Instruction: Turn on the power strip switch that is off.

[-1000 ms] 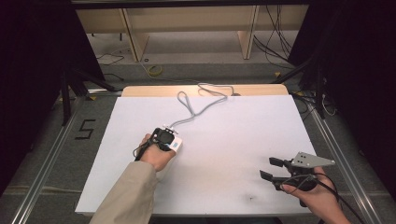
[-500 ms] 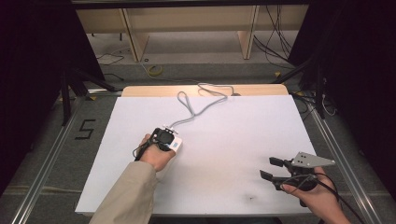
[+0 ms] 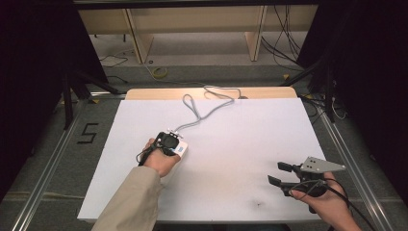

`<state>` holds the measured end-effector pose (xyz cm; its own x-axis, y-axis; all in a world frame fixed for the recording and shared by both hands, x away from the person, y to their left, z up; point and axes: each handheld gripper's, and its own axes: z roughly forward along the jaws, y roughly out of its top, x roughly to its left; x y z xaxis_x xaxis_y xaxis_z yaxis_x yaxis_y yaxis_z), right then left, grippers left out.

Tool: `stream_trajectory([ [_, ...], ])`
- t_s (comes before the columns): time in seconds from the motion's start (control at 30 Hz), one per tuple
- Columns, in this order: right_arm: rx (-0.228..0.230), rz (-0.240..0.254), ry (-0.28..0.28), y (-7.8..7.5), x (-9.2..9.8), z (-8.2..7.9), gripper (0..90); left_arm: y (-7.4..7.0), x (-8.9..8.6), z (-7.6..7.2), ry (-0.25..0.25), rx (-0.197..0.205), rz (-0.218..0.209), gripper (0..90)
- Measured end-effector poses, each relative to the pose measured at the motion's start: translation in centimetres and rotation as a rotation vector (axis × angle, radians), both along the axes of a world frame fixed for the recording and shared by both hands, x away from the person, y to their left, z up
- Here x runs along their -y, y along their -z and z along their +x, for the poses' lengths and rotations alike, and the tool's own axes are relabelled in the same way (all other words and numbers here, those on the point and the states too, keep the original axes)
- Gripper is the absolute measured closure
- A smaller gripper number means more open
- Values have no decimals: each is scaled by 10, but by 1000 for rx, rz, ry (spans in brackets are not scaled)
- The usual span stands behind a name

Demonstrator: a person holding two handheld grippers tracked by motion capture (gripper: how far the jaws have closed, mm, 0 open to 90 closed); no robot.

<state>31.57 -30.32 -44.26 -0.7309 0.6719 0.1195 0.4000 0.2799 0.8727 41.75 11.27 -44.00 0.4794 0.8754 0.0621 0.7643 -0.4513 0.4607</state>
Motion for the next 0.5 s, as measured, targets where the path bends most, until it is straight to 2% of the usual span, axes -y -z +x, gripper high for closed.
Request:
stream_trajectory([
  [0.5,-1,-2,1,0,0,0,345,0,-2,0,6,4,-15,899],
])
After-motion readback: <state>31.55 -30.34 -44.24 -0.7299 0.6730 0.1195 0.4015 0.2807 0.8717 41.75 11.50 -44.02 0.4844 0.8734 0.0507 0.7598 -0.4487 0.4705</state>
